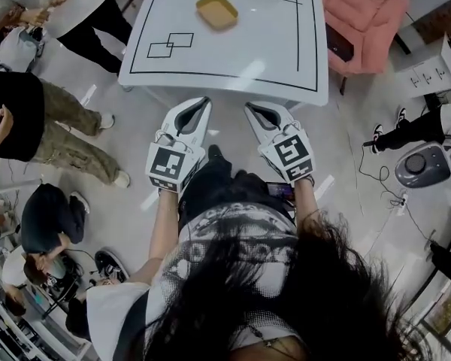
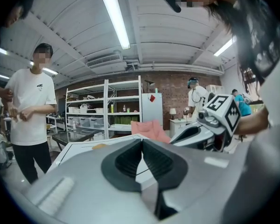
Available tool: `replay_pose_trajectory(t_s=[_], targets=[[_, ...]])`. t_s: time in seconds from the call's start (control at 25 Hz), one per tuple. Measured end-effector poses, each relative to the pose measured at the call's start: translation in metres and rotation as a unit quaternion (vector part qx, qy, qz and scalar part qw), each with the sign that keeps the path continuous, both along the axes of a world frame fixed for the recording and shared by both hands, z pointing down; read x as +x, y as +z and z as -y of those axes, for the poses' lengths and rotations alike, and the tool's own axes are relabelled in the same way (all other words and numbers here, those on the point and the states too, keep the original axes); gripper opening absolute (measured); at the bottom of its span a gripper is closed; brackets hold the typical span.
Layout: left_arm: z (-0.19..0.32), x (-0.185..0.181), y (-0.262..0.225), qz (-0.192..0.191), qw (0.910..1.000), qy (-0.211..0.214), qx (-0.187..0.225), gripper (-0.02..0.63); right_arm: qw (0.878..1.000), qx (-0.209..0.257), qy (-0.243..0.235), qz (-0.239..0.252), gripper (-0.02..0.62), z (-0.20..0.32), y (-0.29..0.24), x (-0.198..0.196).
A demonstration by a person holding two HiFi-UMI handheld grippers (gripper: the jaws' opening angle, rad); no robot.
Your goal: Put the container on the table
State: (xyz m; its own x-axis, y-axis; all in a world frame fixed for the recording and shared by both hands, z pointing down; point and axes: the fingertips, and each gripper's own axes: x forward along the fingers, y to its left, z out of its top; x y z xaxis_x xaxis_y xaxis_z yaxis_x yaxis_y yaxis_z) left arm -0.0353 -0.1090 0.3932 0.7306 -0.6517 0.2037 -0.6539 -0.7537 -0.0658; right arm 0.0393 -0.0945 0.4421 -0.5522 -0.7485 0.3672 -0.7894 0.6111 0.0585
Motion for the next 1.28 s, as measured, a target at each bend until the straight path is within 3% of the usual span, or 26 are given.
replay_pose_trajectory(t_s=[0.52, 1.28], targets=[[-0.076, 0.013, -0.003, -0.003, 0.9998, 0.019, 0.009, 0.0, 1.0, 0.021, -0.011, 0.006, 0.002, -0.06, -0.01, -0.006], [-0.095, 0.005, -0.003, -0.003, 0.9996, 0.026, 0.013, 0.0, 0.999, 0.034, -0.016, 0.002, 0.002, -0.07, -0.016, -0.02]])
